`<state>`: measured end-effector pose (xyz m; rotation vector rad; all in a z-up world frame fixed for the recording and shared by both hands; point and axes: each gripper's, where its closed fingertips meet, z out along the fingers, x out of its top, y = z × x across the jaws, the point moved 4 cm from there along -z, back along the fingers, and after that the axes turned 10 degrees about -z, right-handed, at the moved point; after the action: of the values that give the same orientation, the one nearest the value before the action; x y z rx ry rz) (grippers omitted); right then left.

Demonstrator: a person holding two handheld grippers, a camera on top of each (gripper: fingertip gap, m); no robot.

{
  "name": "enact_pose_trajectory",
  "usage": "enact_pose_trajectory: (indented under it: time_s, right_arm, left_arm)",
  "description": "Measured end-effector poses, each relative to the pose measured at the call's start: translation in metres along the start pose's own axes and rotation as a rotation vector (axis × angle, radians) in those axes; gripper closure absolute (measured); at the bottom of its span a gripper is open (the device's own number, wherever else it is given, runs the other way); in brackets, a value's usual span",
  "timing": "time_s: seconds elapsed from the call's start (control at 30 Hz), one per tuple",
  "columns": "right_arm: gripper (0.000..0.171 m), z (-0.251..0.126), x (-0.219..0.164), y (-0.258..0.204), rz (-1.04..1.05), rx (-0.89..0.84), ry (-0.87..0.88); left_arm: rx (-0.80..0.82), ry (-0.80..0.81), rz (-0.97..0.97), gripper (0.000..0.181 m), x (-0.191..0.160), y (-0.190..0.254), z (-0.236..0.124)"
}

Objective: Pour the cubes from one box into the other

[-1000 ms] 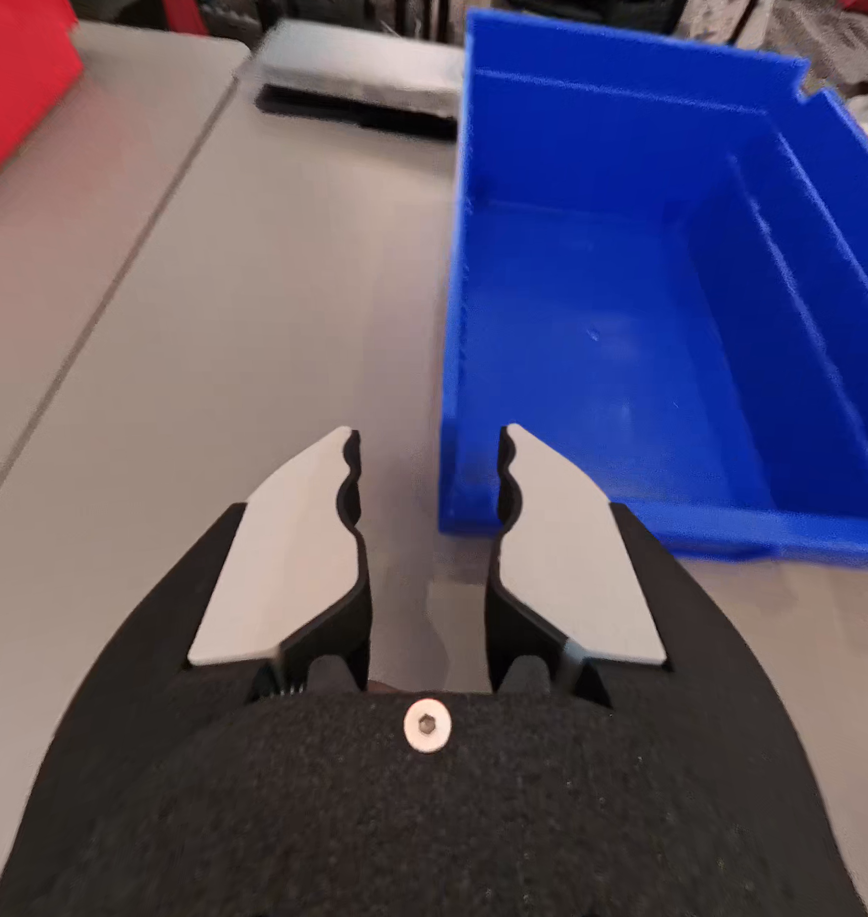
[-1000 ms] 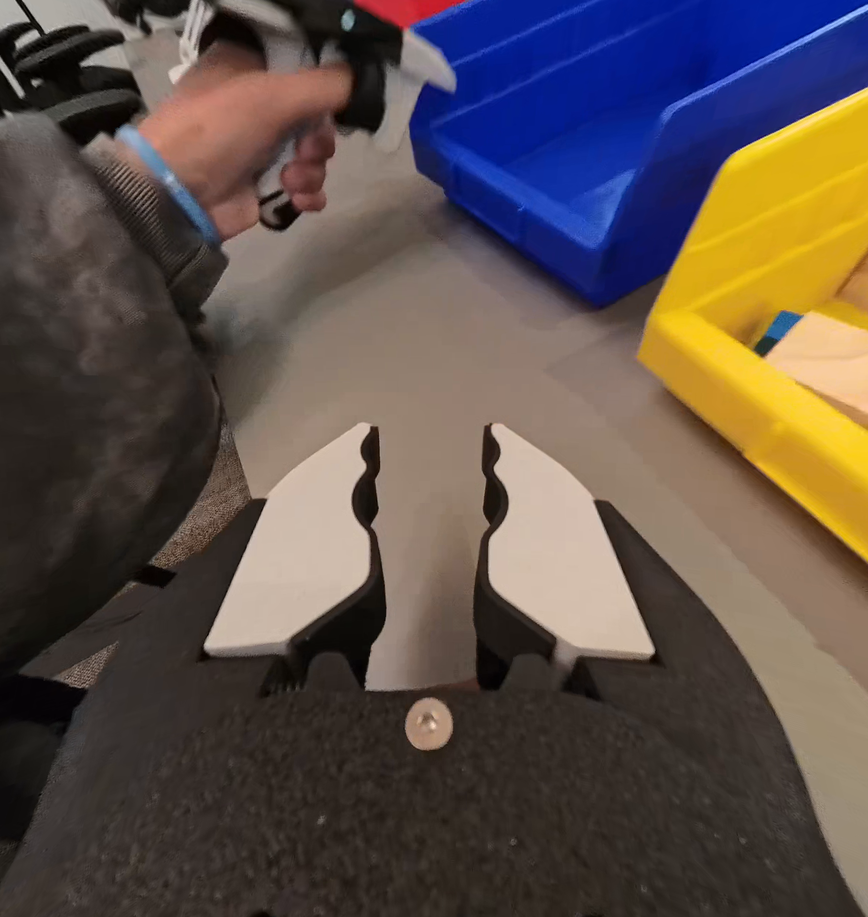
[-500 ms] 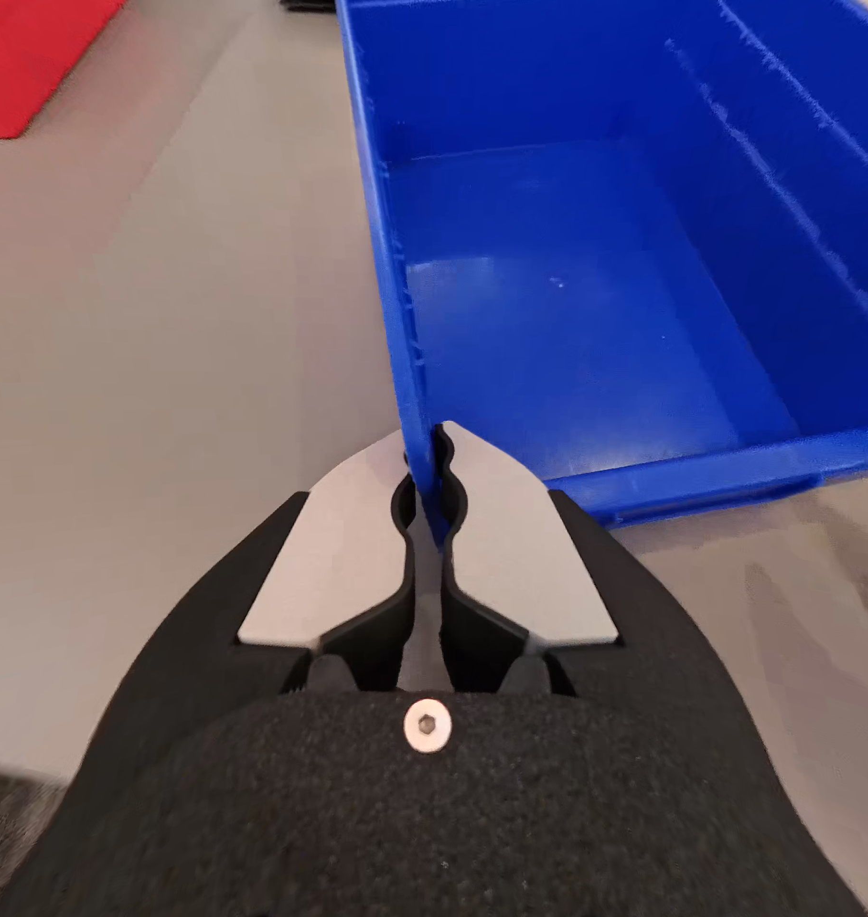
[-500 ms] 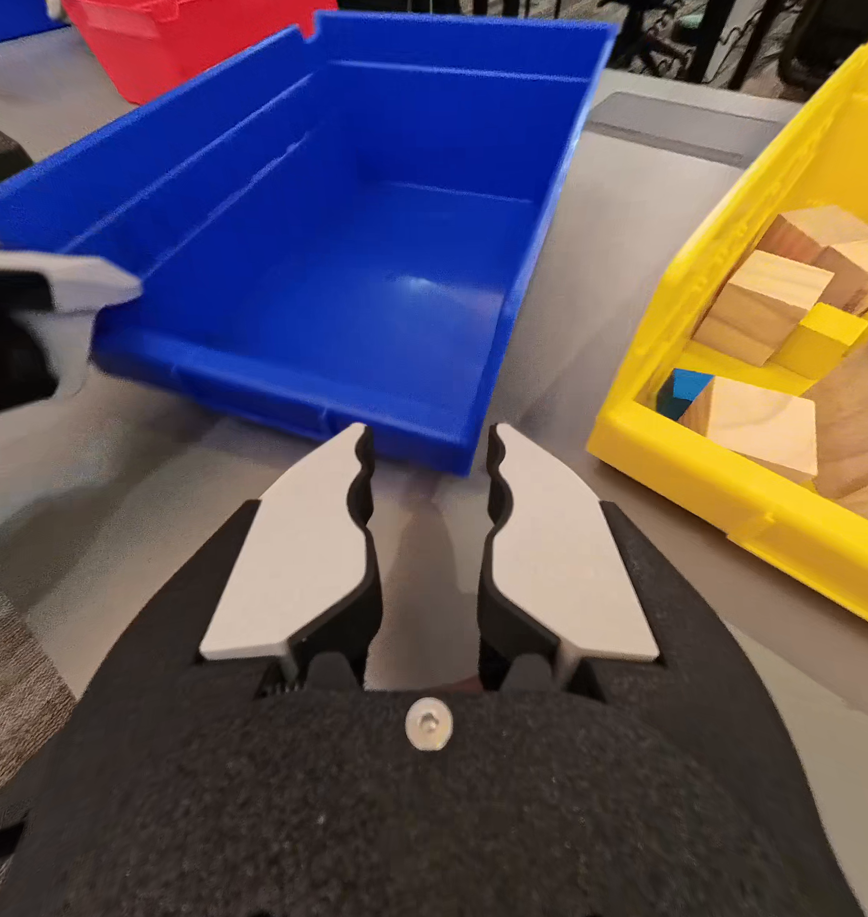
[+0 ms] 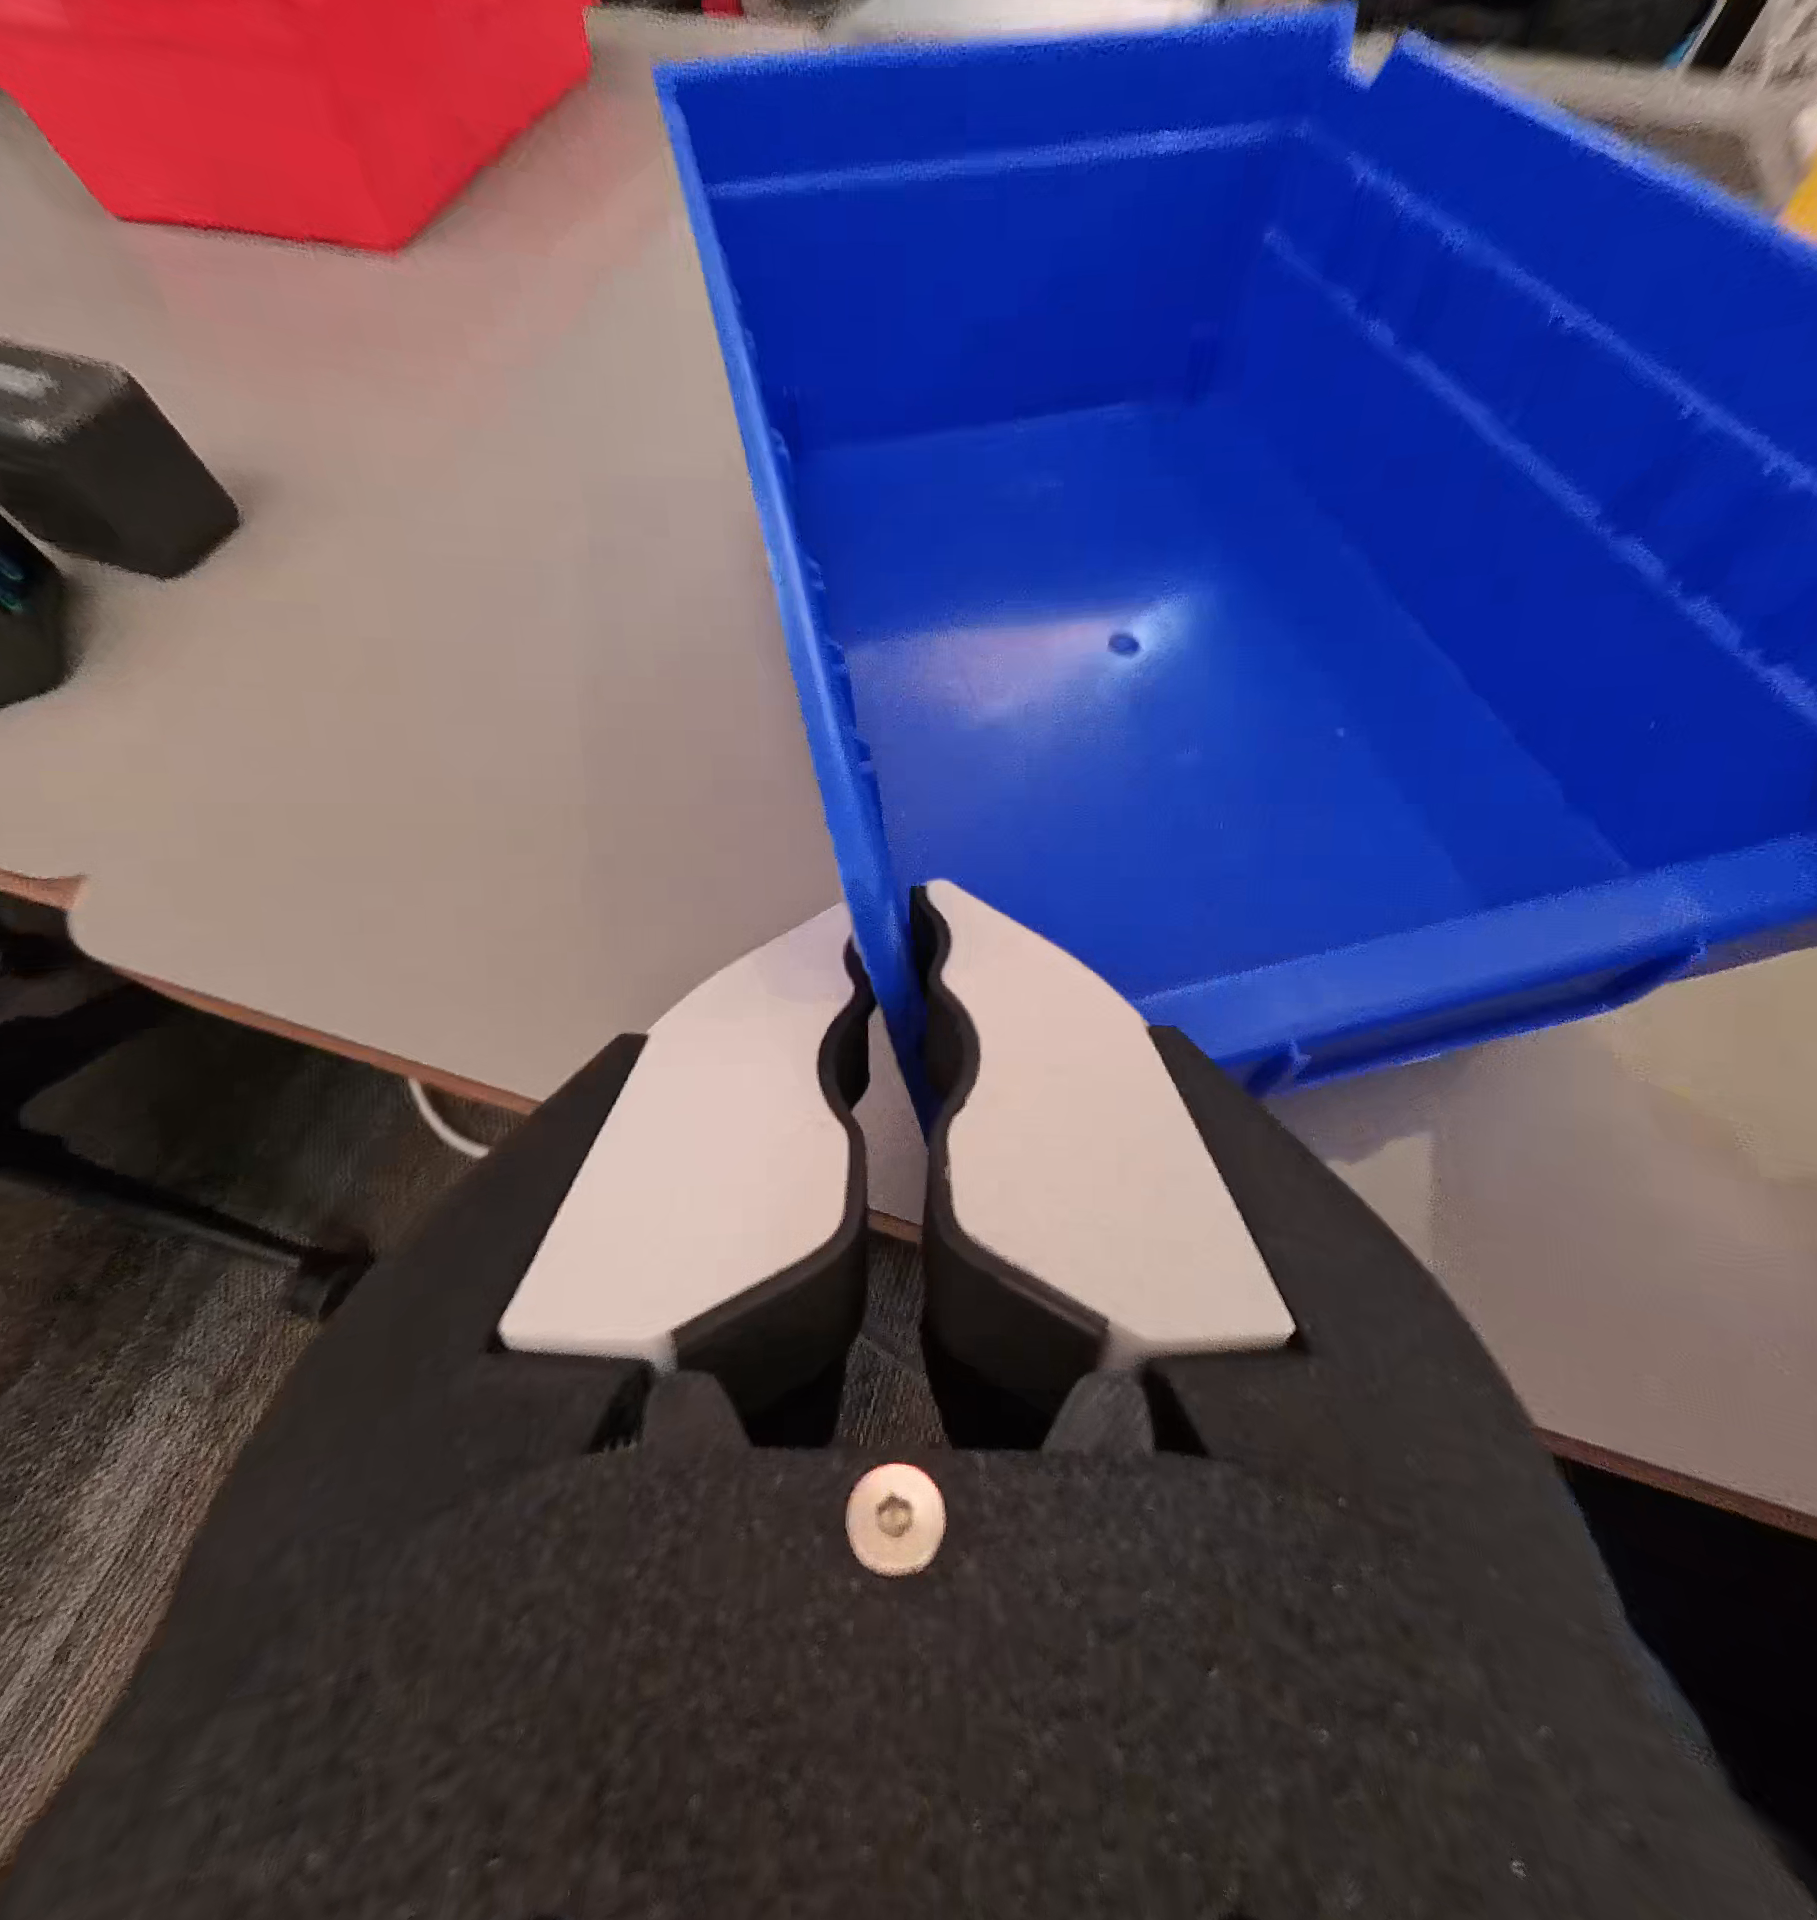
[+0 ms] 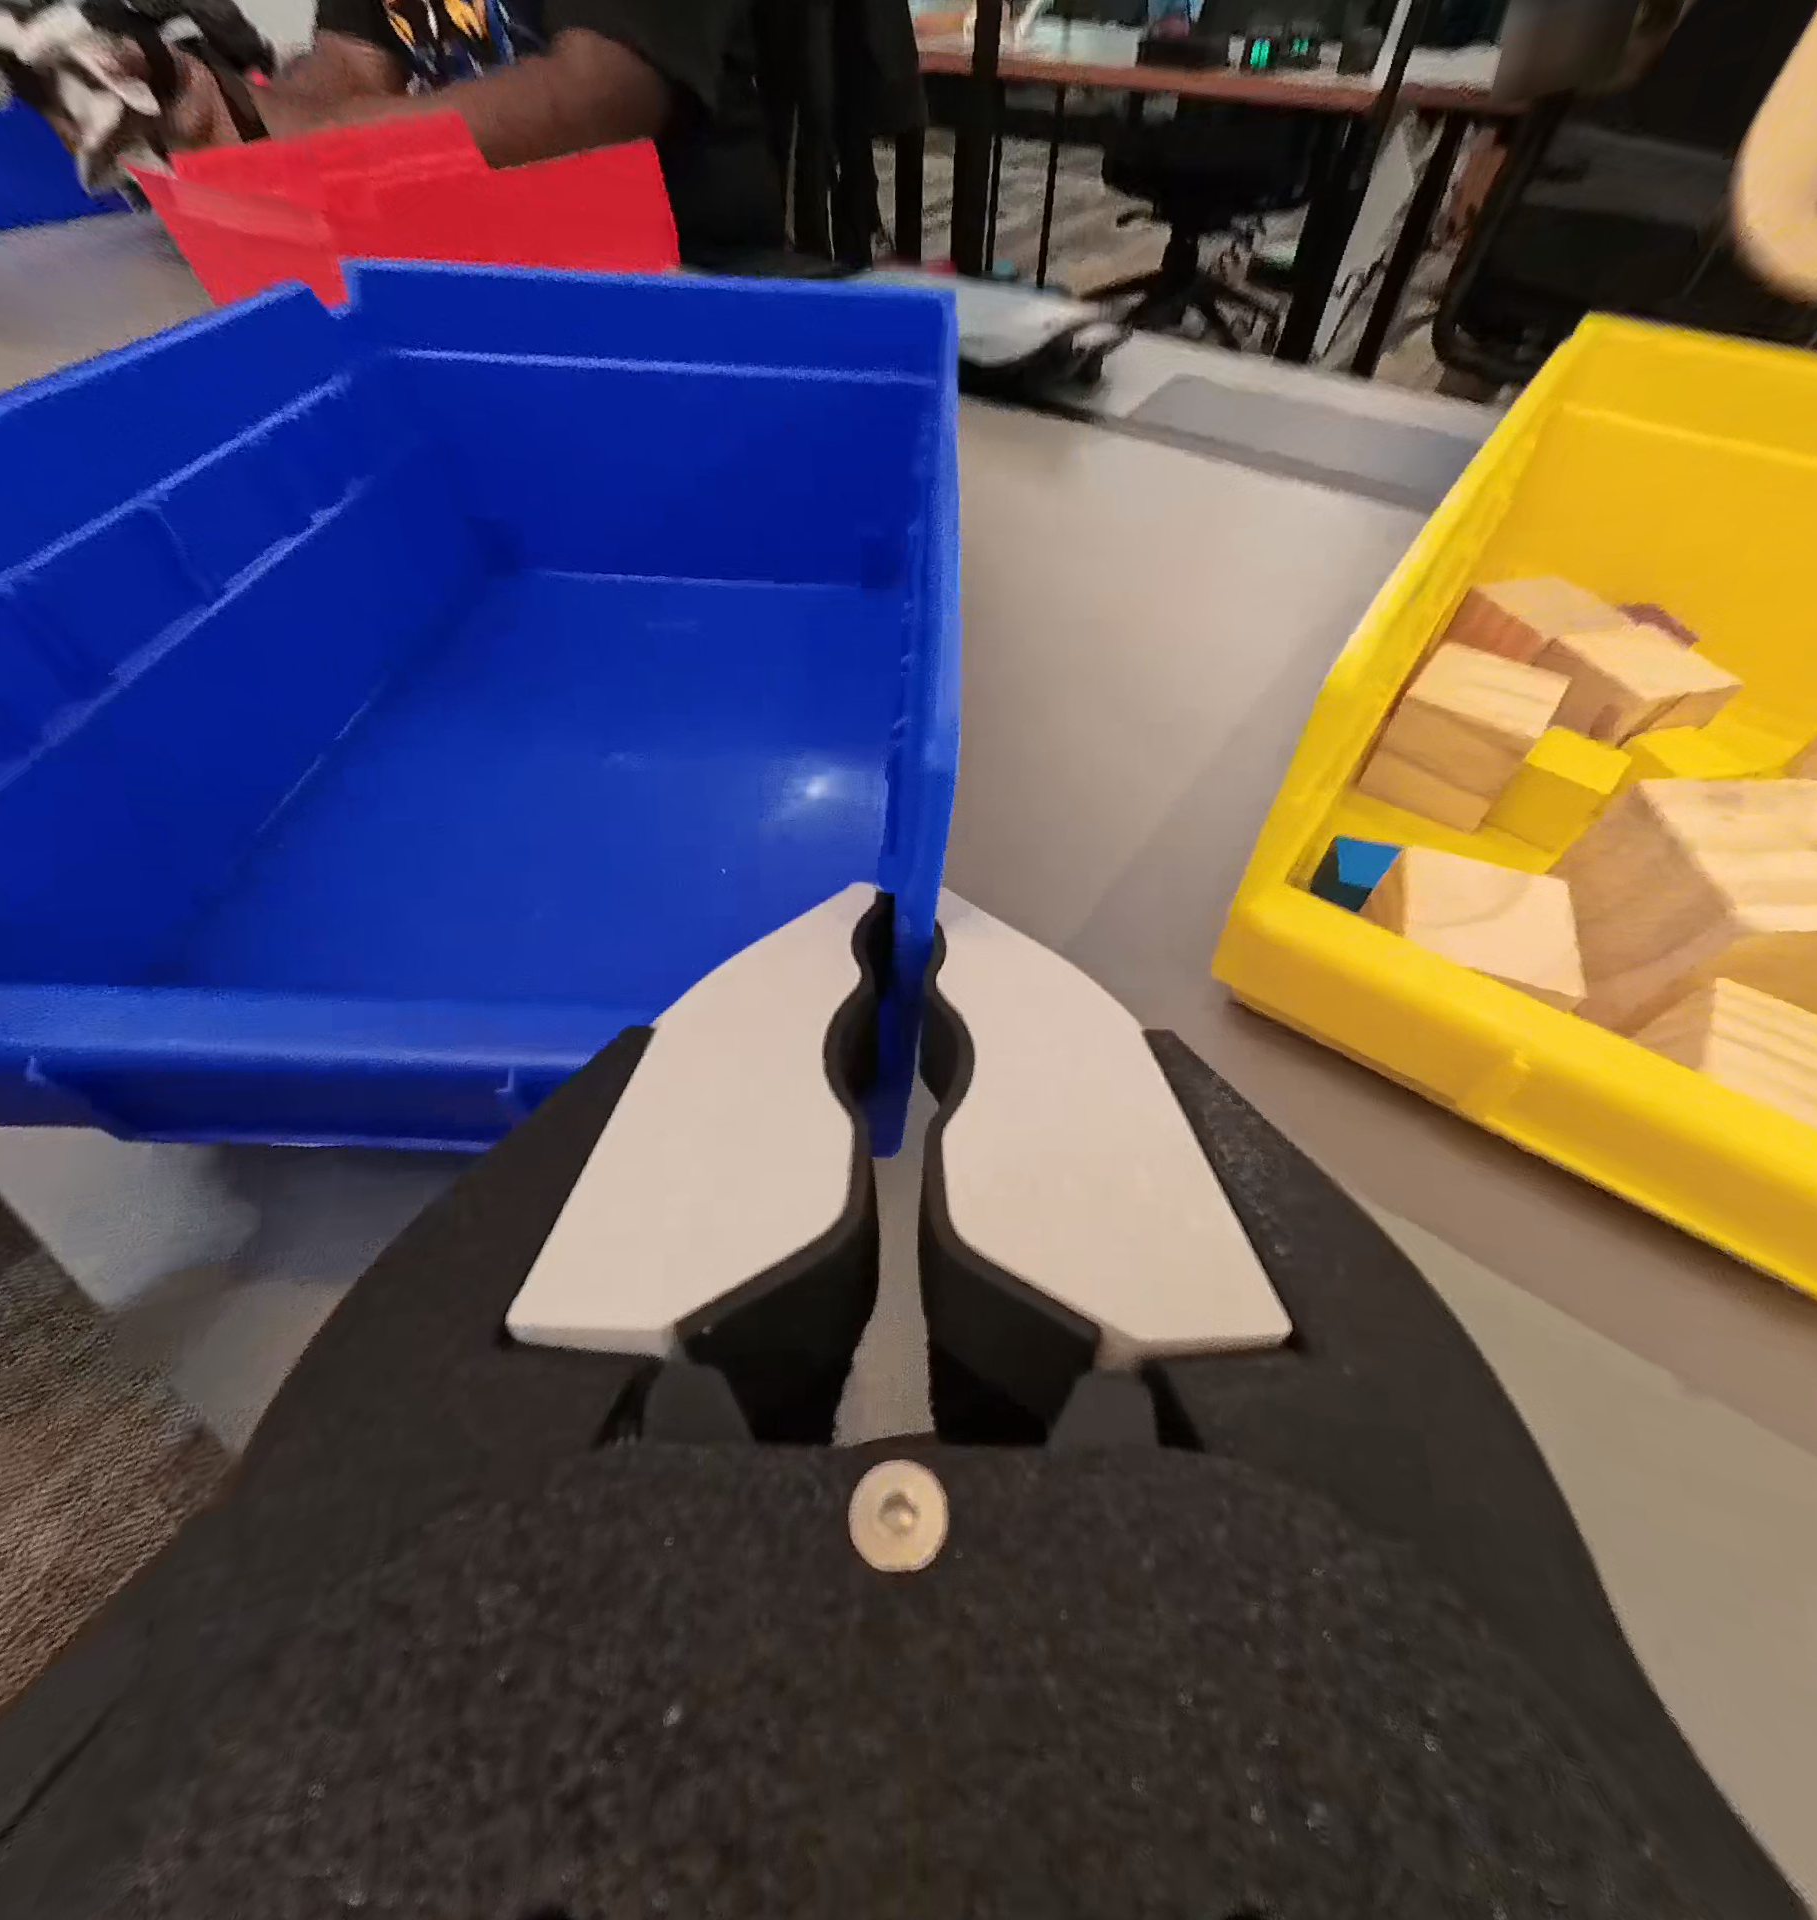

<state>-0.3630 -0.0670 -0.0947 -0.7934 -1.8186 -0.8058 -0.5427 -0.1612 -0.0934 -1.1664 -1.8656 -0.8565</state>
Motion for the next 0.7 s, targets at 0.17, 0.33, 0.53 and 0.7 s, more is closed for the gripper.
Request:
enact_pose_trajectory:
  time_s: [0.17, 0.33, 0.53, 0.7]
  right_arm:
    - [0.170, -0.044, 0.044, 0.028, -0.019, -0.053, 0.110]
    - [0.169, -0.098, 0.093, 0.096, -0.046, -0.187, 0.230]
    - [0.168, -0.174, 0.085, 0.233, -0.016, -0.410, 0.237]
    - [0.169, -0.231, 0.022, 0.358, 0.051, -0.564, 0.155]
  left_arm:
    - [-0.058, 0.154, -0.015, 0.176, 0.034, 0.030, -0.040]
    - [-0.171, 0.282, 0.009, 0.177, 0.089, 0.100, -0.070]
    - [-0.418, 0.332, 0.081, 0.176, 0.125, 0.257, -0.078]
    - [-0.574, 0.292, 0.141, 0.176, 0.087, 0.408, -0.070]
